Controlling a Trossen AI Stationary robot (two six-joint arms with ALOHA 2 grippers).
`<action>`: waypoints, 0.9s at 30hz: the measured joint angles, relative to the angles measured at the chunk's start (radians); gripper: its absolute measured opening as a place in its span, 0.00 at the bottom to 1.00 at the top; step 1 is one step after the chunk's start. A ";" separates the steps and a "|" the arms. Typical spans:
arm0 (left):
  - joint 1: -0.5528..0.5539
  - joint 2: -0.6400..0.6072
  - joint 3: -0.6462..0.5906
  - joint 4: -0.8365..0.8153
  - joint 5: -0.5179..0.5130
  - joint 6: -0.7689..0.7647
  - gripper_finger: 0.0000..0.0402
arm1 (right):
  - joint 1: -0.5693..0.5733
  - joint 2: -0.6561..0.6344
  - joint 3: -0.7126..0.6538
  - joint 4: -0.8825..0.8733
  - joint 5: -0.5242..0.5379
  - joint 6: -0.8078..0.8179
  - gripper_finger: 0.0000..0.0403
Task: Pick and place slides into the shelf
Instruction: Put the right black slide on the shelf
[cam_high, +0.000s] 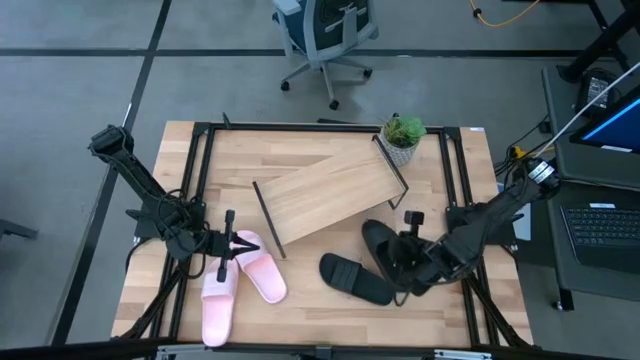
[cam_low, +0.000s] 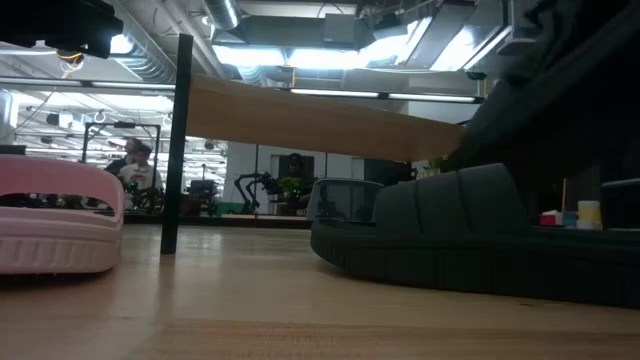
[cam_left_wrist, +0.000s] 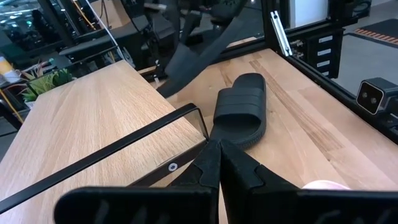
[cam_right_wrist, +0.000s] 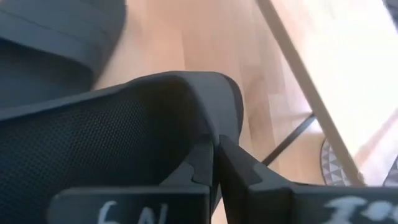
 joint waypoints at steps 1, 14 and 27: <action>0.000 0.000 0.000 0.000 0.000 0.000 0.00 | 0.013 0.000 0.012 -0.006 0.001 0.000 0.03; 0.000 0.000 0.000 0.000 0.000 0.000 0.00 | 0.078 0.000 0.060 -0.084 0.050 0.052 0.03; 0.000 0.000 0.000 0.000 0.000 0.001 0.00 | 0.077 0.000 0.065 -0.156 0.109 0.042 0.03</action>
